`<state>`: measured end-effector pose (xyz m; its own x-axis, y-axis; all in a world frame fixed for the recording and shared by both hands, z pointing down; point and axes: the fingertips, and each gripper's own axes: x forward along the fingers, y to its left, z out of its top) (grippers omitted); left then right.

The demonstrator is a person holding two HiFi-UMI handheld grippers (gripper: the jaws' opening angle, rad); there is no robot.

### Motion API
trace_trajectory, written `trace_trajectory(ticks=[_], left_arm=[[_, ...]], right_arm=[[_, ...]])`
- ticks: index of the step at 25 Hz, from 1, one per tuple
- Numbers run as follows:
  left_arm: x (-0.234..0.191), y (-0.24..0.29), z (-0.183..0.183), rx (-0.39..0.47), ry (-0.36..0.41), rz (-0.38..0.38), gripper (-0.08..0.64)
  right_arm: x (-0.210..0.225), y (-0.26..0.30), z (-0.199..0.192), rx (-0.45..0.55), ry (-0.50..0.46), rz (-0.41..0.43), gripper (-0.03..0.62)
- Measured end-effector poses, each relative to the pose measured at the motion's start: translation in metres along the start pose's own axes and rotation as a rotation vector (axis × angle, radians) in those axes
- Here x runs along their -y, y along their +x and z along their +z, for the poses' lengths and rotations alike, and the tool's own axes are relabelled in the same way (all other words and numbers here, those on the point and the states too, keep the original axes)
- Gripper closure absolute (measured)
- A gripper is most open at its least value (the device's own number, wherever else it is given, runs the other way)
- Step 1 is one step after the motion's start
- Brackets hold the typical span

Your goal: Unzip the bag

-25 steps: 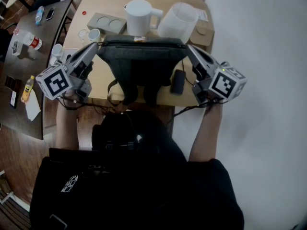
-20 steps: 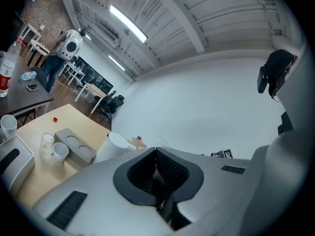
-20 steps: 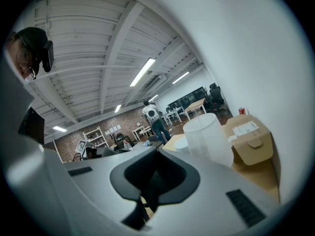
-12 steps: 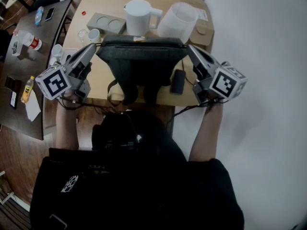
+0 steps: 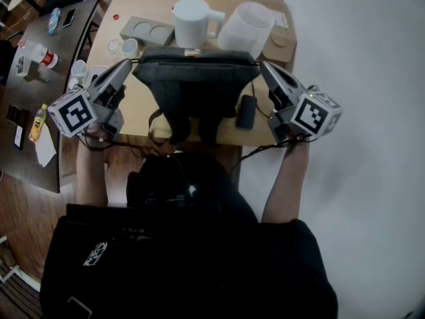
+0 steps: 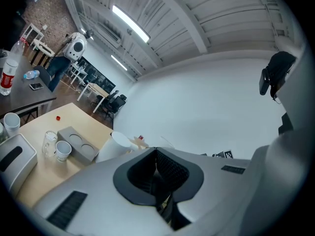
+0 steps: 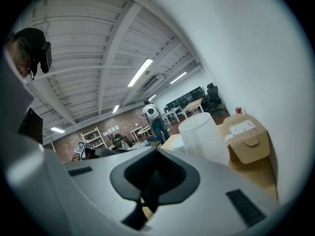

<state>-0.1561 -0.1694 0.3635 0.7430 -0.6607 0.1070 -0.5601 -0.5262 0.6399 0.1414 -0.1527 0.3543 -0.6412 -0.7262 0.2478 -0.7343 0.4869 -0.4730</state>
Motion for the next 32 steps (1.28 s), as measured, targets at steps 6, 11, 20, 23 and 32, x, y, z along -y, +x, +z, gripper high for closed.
trace_trajectory(ticks=[6, 11, 20, 23, 32], left_arm=[[-0.003, -0.001, -0.001, 0.002, -0.013, 0.009, 0.555], [-0.005, -0.003, -0.002, 0.001, -0.014, 0.018, 0.555], [-0.013, -0.006, -0.006, 0.008, -0.027, 0.034, 0.555], [-0.015, -0.007, -0.008, 0.012, -0.036, 0.035, 0.555], [-0.022, -0.009, -0.009, 0.015, -0.052, 0.044, 0.555]], right_arm=[[0.003, -0.001, 0.000, -0.003, 0.004, -0.002, 0.580], [0.007, -0.002, -0.001, -0.007, 0.013, -0.009, 0.580], [0.013, -0.004, -0.005, -0.007, 0.026, -0.009, 0.580], [0.015, -0.004, -0.005, -0.006, 0.026, -0.011, 0.580], [0.025, -0.005, -0.009, -0.001, 0.048, -0.016, 0.580]])
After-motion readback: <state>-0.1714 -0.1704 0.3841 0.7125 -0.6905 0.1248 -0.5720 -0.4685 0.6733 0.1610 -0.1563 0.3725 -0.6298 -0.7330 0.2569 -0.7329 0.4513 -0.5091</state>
